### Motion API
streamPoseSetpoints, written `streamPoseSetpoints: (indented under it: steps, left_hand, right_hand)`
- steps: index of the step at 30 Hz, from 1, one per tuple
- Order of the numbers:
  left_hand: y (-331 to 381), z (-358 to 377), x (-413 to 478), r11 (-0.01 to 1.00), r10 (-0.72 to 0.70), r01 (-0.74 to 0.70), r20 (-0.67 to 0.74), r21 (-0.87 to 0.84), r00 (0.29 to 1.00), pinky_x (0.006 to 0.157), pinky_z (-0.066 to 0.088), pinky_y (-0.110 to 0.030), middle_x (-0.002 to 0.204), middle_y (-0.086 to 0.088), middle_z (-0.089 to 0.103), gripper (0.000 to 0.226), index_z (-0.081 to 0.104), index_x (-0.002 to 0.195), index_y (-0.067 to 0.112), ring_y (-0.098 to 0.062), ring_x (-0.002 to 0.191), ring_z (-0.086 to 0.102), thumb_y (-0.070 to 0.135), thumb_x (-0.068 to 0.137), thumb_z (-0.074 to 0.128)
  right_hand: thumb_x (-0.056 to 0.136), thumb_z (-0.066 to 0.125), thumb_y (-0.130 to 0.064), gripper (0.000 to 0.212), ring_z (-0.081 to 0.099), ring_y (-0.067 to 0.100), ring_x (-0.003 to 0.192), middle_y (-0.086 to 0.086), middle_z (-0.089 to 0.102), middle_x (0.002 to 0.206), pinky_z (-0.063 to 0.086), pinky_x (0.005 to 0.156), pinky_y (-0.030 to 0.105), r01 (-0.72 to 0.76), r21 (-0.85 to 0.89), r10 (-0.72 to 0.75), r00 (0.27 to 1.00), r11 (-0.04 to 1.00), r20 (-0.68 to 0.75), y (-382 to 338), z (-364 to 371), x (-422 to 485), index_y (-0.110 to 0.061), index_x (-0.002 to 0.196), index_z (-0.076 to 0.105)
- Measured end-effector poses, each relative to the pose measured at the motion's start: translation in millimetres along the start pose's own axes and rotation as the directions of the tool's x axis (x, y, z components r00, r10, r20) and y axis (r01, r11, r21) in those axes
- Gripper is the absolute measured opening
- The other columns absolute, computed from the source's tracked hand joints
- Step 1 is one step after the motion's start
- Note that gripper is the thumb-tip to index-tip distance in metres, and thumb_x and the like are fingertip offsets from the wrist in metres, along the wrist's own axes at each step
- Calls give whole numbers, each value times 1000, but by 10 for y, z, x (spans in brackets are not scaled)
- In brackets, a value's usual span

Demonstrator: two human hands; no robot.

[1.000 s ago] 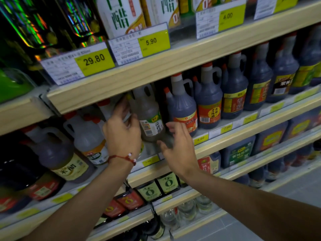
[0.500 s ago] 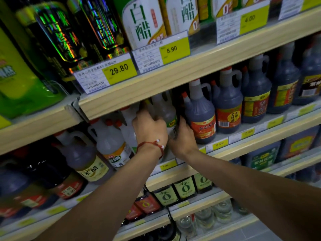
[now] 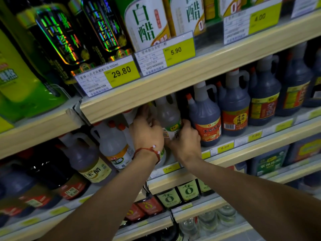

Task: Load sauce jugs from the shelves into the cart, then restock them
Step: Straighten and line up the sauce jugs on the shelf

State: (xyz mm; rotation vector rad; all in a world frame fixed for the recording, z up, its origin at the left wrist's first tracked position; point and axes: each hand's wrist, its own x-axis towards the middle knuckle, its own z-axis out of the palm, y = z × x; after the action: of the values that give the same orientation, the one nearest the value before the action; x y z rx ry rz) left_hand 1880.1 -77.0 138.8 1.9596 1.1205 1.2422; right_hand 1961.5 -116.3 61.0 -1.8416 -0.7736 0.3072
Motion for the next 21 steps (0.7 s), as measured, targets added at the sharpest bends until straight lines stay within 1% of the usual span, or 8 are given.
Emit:
streamPoseSetpoints:
  steps: [2, 5, 7, 9, 11, 14, 19, 21]
  left_hand:
    - [-11, 4, 3, 1000, 0, -1, -38, -26, 999, 93, 55, -36, 115, 2, 70, 38, 66, 121, 5, -18, 109, 66, 4, 85, 54]
    - [-59, -4, -52, 996, 74, -71, -72, 48, 995, 74, 45, -32, 101, -26, 67, 27, 61, 108, -12, -26, 90, 56, -3, 84, 51]
    - [-79, -5, -73, 995, 92, -90, -54, 39, 994, 68, 42, -24, 97, -18, 68, 30, 62, 113, -7, -24, 86, 59, -1, 86, 51]
    - [-77, -37, -61, 998, 63, -62, -26, 17, 998, 70, 42, -10, 104, 0, 68, 37, 64, 126, 5, -13, 95, 64, 3, 90, 54]
    - [-76, -42, -57, 997, 77, -77, -2, 29, 997, 84, 47, -17, 110, 1, 68, 39, 62, 130, 10, -14, 100, 64, 6, 92, 55]
    - [-52, -39, -77, 969, 131, -150, 109, 195, 985, 92, 50, -43, 119, -13, 63, 37, 56, 132, 11, -32, 110, 60, 19, 96, 58]
    - [55, -7, -118, 934, 14, -89, 213, 345, 977, 97, 44, -47, 130, -20, 53, 31, 52, 127, 5, -40, 121, 51, 20, 100, 54]
    - [81, -32, -110, 921, -164, 31, 314, 388, 935, 102, 41, -41, 137, -25, 51, 16, 56, 101, -4, -41, 131, 47, 11, 101, 51]
  right_hand:
    - [75, 86, -52, 80, 60, 44, 116, 17, 68, 121, 50, 90, 45, -8, -24, 7, 1000, 1000, -15, -8, -10, -39, -12, 134, 49]
    - [76, 85, -53, 77, 61, 43, 114, 16, 69, 118, 50, 89, 44, -15, -39, 14, 999, 999, -29, -18, -49, -99, -13, 131, 50]
    - [76, 85, -52, 74, 62, 42, 112, 15, 70, 116, 49, 86, 42, -5, -68, 2, 999, 998, -40, -19, -80, -133, -13, 128, 50]
    - [75, 85, -53, 74, 63, 41, 110, 14, 71, 114, 50, 85, 42, 7, -90, -12, 998, 996, -63, -13, -80, -166, -13, 126, 51]
    - [74, 84, -56, 73, 65, 40, 107, 13, 72, 111, 51, 81, 44, 3, -130, -16, 995, 992, -95, -6, -103, -215, -15, 125, 52]
    - [78, 78, -59, 67, 67, 38, 102, 10, 73, 107, 46, 75, 41, 1, -241, -31, 992, 970, -119, -19, -151, -285, -20, 126, 52]
    - [82, 74, -56, 54, 69, 32, 97, 2, 73, 105, 35, 67, 33, 40, -344, -108, 978, 938, -180, 39, -160, -389, -25, 120, 51]
    - [82, 75, -55, 56, 68, 30, 99, 0, 72, 108, 37, 67, 33, 53, -318, -121, 972, 947, -199, 70, -136, -401, -25, 123, 52]
